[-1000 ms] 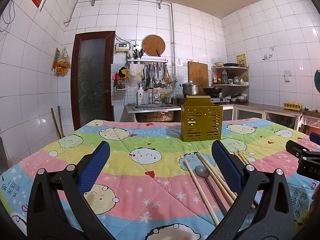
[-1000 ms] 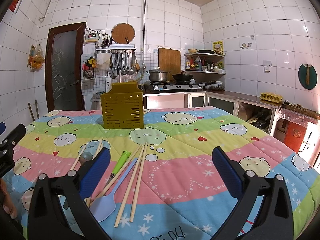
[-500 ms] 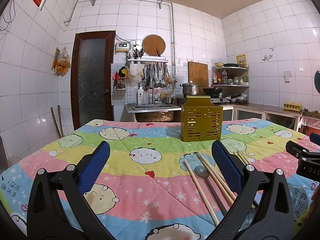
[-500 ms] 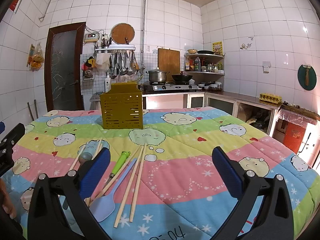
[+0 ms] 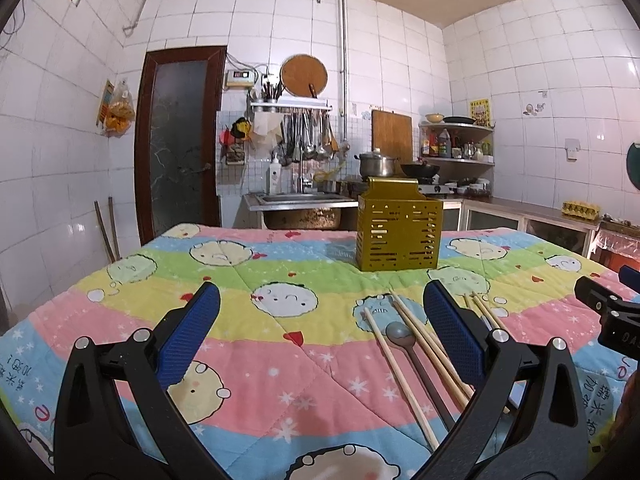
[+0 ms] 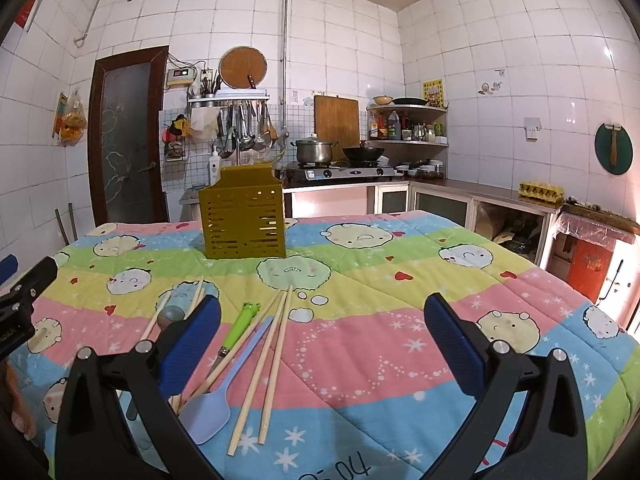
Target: Organize utensils
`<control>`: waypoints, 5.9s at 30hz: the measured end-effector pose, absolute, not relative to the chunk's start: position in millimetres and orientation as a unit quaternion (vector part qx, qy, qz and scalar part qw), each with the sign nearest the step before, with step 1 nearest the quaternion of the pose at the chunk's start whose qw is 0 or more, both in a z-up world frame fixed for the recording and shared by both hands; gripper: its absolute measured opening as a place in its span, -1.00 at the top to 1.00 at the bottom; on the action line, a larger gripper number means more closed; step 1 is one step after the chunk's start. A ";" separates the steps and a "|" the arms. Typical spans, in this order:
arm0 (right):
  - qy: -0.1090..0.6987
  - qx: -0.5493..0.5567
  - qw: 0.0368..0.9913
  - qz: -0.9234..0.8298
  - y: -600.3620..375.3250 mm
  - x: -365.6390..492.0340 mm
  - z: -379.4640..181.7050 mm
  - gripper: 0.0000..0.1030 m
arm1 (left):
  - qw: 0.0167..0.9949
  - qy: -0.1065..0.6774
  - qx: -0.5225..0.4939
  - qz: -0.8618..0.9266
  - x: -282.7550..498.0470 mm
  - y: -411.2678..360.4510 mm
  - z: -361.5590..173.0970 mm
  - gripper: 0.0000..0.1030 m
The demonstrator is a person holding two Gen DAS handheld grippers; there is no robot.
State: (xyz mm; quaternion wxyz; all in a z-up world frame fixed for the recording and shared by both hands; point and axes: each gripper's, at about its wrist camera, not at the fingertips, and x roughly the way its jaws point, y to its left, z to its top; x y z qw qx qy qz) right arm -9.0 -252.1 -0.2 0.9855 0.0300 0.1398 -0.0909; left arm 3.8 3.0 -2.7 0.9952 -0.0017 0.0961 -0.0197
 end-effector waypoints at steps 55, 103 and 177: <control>0.419 0.029 0.901 -0.108 -276.7 188.0 -56.1 -0.90 | 0.888 0.460 0.018 -0.009 216.9 -28.6 -60.8 -0.90; 0.365 0.077 0.926 -0.055 -270.5 191.9 -5.4 0.86 | 0.908 0.410 -0.036 -0.075 209.7 -39.4 -12.5 0.92; 0.117 0.101 0.988 -0.022 -282.3 207.8 120.2 0.88 | 0.979 0.173 -0.047 -0.102 224.6 -40.8 128.8 0.92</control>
